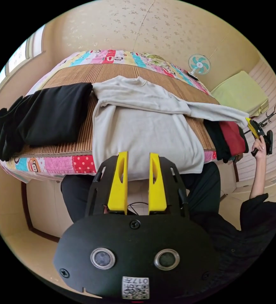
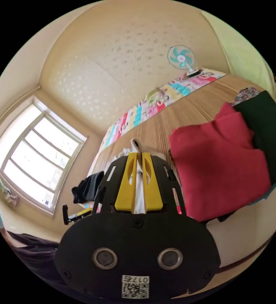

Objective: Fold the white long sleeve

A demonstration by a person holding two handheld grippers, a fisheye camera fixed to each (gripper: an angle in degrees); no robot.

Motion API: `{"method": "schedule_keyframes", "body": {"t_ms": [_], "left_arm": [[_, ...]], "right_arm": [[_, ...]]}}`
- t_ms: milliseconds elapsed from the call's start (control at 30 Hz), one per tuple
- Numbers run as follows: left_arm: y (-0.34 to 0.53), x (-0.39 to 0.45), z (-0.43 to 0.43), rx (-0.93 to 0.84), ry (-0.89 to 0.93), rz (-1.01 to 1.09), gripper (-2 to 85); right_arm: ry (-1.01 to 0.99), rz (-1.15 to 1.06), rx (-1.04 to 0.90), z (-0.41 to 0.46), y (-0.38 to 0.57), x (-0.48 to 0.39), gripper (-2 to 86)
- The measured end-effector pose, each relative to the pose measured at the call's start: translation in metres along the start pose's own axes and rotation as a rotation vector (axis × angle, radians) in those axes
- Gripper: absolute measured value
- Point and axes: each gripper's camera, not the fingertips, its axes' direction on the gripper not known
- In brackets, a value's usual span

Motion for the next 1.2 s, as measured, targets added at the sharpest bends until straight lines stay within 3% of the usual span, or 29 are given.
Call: {"method": "schedule_keyframes", "body": {"t_ms": [133, 233, 433, 500, 600, 767, 867, 933, 1100, 1200], "left_arm": [[0.009, -0.002, 0.009, -0.048, 0.051, 0.013, 10.5], [0.014, -0.005, 0.016, -0.089, 0.073, 0.004, 10.6], [0.024, -0.013, 0.011, -0.087, 0.062, -0.019, 11.1], [0.020, -0.016, 0.013, -0.098, 0.066, -0.025, 12.1], [0.011, -0.018, 0.011, -0.106, 0.043, -0.022, 13.0], [0.010, -0.035, -0.008, -0.049, 0.060, -0.065, 13.1], [0.019, -0.055, -0.014, -0.032, 0.100, -0.100, 12.6], [0.026, -0.067, -0.014, -0.029, 0.104, -0.124, 12.6], [0.042, -0.093, -0.012, -0.052, 0.111, -0.185, 12.6], [0.048, -0.099, -0.019, -0.035, 0.081, -0.198, 12.6]], "right_arm": [[0.253, 0.205, 0.151, -0.084, -0.050, 0.103, 2.6], [0.293, 0.451, 0.142, -0.111, -0.031, 0.181, 4.2], [-0.016, 0.269, 0.123, -0.076, 0.054, 0.140, 11.0], [0.007, 0.232, 0.094, -0.048, 0.064, 0.122, 12.5], [0.244, 0.268, 0.113, -0.016, 0.062, 0.110, 13.4], [0.268, 0.628, 0.212, -0.001, 0.036, 0.150, 6.5], [0.093, 0.420, 0.334, 0.013, 0.007, 0.087, 4.9], [0.018, 0.228, 0.310, 0.045, -0.012, 0.021, 4.7], [-0.236, -0.179, 0.035, 0.189, 0.002, -0.148, 5.5], [-0.303, -0.385, -0.288, 0.286, 0.065, -0.207, 7.3]]}}
